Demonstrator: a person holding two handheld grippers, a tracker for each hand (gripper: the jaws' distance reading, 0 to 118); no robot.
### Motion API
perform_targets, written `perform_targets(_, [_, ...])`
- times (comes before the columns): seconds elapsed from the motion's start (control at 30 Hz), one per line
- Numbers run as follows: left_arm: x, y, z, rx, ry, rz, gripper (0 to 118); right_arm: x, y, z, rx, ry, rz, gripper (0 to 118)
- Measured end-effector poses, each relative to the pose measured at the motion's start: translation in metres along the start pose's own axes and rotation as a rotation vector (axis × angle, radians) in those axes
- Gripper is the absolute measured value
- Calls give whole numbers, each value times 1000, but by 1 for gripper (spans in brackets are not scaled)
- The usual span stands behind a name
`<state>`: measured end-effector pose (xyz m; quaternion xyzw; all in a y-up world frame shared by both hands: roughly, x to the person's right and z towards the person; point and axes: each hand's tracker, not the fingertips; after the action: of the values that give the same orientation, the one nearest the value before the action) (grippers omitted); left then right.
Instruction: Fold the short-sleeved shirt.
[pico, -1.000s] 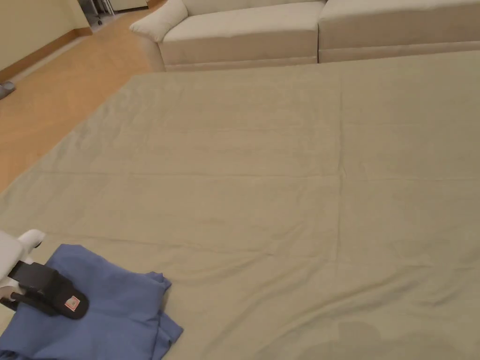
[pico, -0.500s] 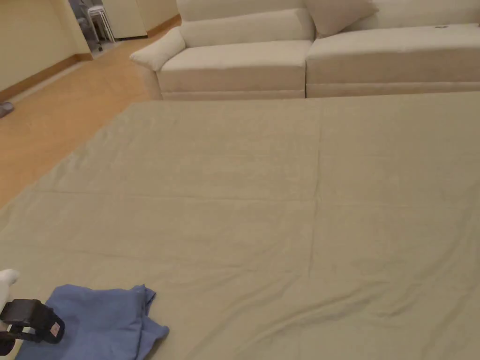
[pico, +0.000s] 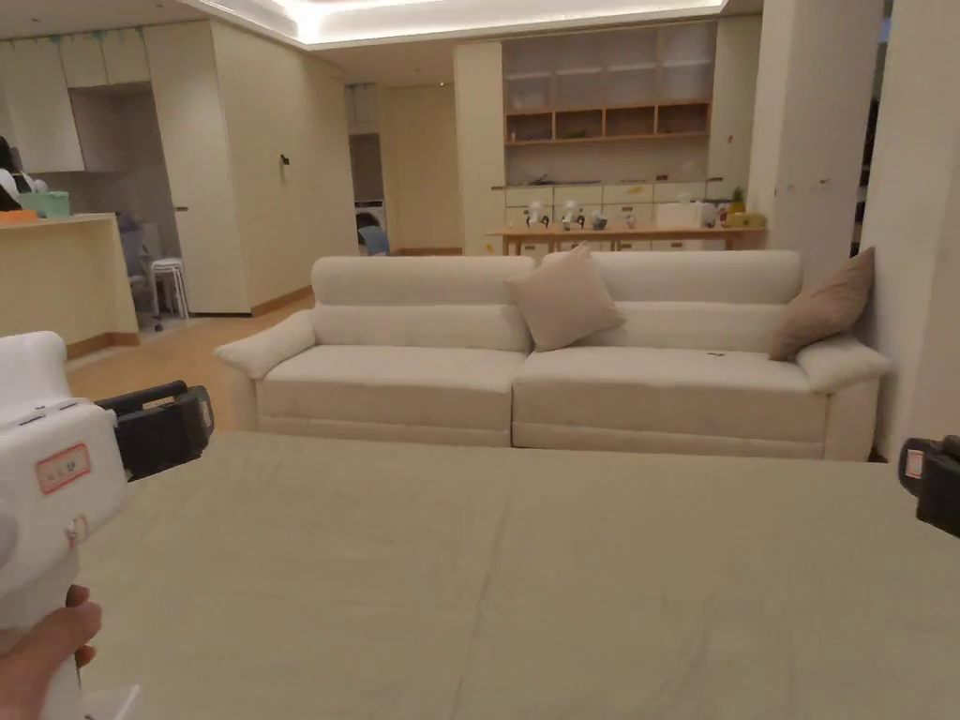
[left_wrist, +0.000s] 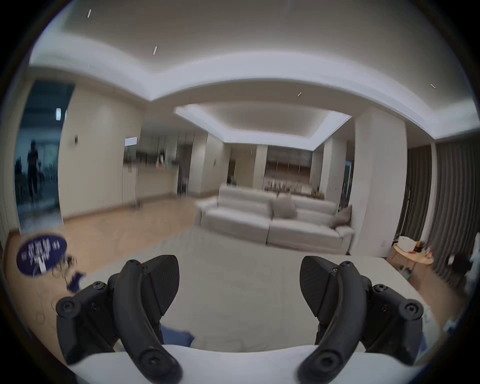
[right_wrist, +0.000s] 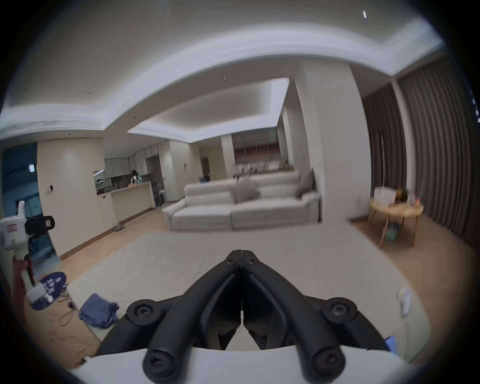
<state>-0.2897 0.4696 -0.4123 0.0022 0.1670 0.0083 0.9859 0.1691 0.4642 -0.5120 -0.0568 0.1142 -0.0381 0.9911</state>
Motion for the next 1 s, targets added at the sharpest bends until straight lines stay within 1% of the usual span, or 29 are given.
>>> perform_targets(0.03, [24, 2, 12, 36, -3, -29, 96, -7, 10, 13, 46, -22, 12, 0])
perform_targets(0.1, [60, 9, 30, 66, -61, -5, 96, -12, 28, 31, 98, -35, 63, 0])
perform_targets(0.13, [74, 14, 35, 71, -101, -2, 96, -17, 35, 42, 108, -73, 82, 0])
perform_targets(0.17, [85, 16, 33, 55, -145, 39, 95, -20, 41, 52, 127, -81, 110, 0])
perform_targets(0.2, [94, 19, 36, 53, -168, 57, 91, -22, 44, 60, 139, -87, 122, 0])
perform_targets(0.23, [102, 20, 39, 56, -190, 63, 78, -23, 45, 62, 145, -105, 135, 0])
perform_targets(0.27, [108, 22, 42, 53, -223, 58, 45, -24, 46, 68, 157, -111, 154, 0])
perform_targets(0.3, [119, 22, 41, 61, -248, 39, 13, -24, 46, 72, 154, -120, 154, 0])
perform_targets(0.33, [127, 22, 41, 65, -241, 14, 1, -23, 46, 75, 153, -122, 147, 0])
perform_targets(0.37, [134, 22, 42, 61, -206, -22, 0, -22, 47, 74, 151, -111, 139, 0])
perform_targets(0.4, [138, 20, 43, 64, -209, -24, 0, -20, 47, 76, 150, -103, 128, 0])
perform_targets(0.43, [144, 20, 45, 55, -253, -41, 0, -20, 46, 77, 150, -111, 125, 0])
perform_targets(0.5, [149, 21, 47, 21, -284, -19, 0, -23, 46, 76, 149, -120, 133, 0])
perform_targets(0.57, [159, 19, 52, 51, -278, -29, 0, -19, 44, 74, 140, -108, 120, 0])
perform_targets(0.6, [162, 20, 53, 58, -263, -68, 0, -19, 43, 74, 133, -101, 116, 0])
perform_targets(0.63, [165, 21, 54, 67, -250, -89, 0, -21, 41, 74, 130, -103, 122, 0])
perform_targets(0.67, [165, 23, 55, 56, -268, -99, 0, -21, 40, 75, 119, -100, 140, 0])
perform_targets(0.73, [166, 24, 60, 59, -289, -77, 0, -21, 38, 76, 126, -113, 152, 0])
perform_targets(0.83, [163, 27, 60, 79, -280, -38, 0, -18, 40, 74, 119, -95, 120, 0])
perform_targets(0.87, [161, 29, 59, 71, -293, -29, 0, -19, 40, 73, 119, -102, 123, 0])
perform_targets(1.0, [158, 32, 59, 70, -281, -35, 0, -18, 40, 74, 125, -109, 126, 0])
